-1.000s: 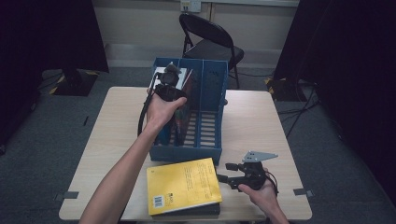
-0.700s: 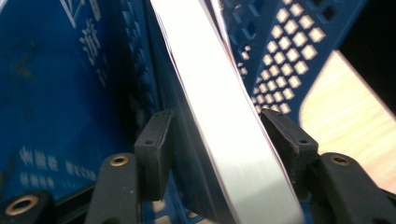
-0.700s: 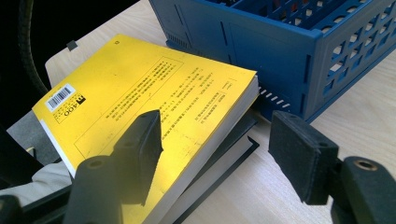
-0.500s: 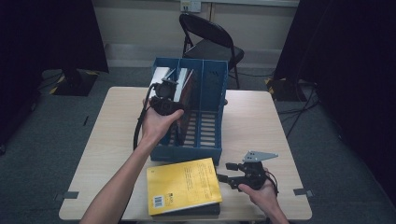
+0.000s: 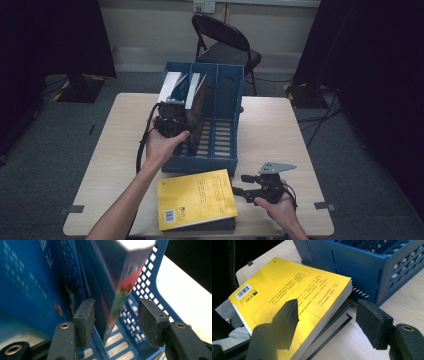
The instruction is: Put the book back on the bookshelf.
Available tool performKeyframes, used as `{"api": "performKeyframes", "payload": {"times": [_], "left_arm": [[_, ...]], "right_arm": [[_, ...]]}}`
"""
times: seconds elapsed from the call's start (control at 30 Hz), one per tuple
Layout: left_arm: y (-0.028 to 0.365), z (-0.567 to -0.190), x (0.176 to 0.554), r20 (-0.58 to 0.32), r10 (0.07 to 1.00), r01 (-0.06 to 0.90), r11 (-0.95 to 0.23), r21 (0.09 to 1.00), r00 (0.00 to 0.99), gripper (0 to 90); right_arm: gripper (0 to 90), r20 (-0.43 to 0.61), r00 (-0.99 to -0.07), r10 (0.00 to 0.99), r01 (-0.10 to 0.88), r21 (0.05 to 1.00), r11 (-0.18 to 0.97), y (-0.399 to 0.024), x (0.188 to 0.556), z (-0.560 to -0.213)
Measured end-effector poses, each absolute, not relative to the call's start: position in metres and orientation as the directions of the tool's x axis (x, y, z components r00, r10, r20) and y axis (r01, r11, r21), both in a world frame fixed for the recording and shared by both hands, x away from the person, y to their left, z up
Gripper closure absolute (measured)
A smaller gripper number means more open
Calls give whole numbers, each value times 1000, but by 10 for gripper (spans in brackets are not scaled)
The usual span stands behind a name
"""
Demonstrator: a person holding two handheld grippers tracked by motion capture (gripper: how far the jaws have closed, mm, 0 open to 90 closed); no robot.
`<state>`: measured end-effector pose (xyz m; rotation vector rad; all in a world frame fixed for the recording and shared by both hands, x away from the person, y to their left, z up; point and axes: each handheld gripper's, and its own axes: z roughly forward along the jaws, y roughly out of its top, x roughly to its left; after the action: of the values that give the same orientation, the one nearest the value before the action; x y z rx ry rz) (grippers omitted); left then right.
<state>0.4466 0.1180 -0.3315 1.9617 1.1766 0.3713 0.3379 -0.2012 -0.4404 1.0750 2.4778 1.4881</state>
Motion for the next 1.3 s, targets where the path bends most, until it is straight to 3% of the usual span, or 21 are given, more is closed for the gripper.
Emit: {"api": "performKeyframes", "payload": {"times": [0.43,0.77,0.9,1.03,1.1,1.3], "left_arm": [[149,-364,426,-155,813,611,-280,741,561,580],[168,-375,393,-250,734,615,-278,738,631,569],[170,-382,377,-214,736,603,-313,734,642,591],[175,-401,360,-205,737,610,-333,719,644,591],[179,-409,357,-252,721,639,-329,696,645,584],[187,-425,339,-188,734,626,-382,680,652,506]], "right_arm": [[340,280,-767,577,523,793,312,-194,337,-441],[352,270,-786,556,508,795,333,-186,333,-442],[374,245,-806,539,486,794,365,-181,329,-443],[366,255,-812,526,488,790,370,-177,323,-444],[361,251,-817,519,484,788,381,-174,320,-444],[337,233,-831,504,468,782,411,-166,308,-447]]}}
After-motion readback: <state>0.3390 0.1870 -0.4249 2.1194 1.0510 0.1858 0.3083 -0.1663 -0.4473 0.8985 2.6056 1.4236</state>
